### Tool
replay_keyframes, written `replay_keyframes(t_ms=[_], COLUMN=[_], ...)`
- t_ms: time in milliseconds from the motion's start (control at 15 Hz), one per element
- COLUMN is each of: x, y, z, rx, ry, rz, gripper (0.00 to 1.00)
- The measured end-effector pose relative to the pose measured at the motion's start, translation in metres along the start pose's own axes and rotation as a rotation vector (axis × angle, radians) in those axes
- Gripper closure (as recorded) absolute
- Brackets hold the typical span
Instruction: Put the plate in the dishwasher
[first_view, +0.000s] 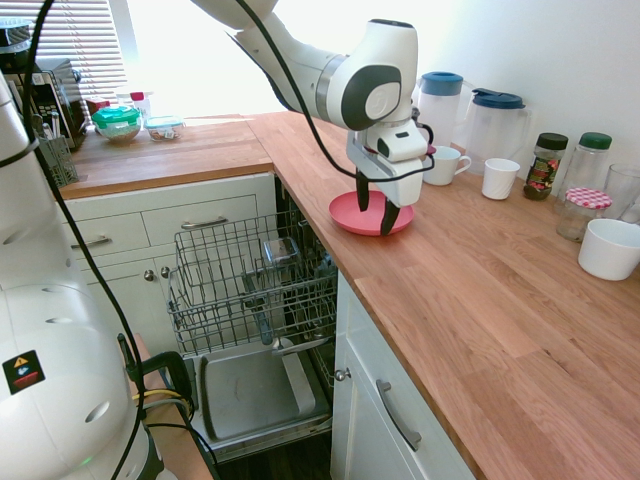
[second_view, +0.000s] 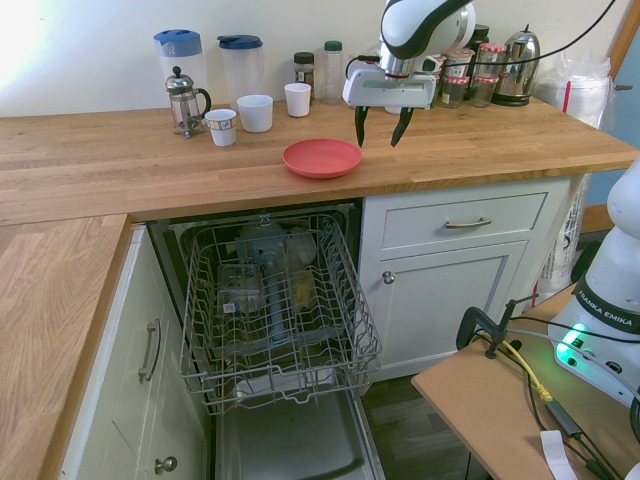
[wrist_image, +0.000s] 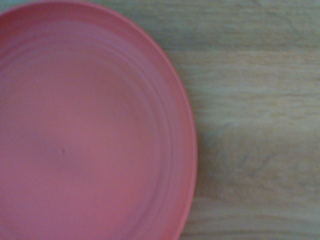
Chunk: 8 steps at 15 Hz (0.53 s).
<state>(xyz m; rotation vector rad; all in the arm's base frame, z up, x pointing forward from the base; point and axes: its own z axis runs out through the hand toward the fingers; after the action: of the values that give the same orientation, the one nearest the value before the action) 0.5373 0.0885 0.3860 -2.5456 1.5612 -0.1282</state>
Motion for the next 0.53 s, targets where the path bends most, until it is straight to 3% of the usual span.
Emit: replay_keyframes(t_ms=[533], x=[0.035], y=[-0.039], z=[0.045], rx=[0.031], ry=[-0.107], rz=[0.022], gripper=[0.0])
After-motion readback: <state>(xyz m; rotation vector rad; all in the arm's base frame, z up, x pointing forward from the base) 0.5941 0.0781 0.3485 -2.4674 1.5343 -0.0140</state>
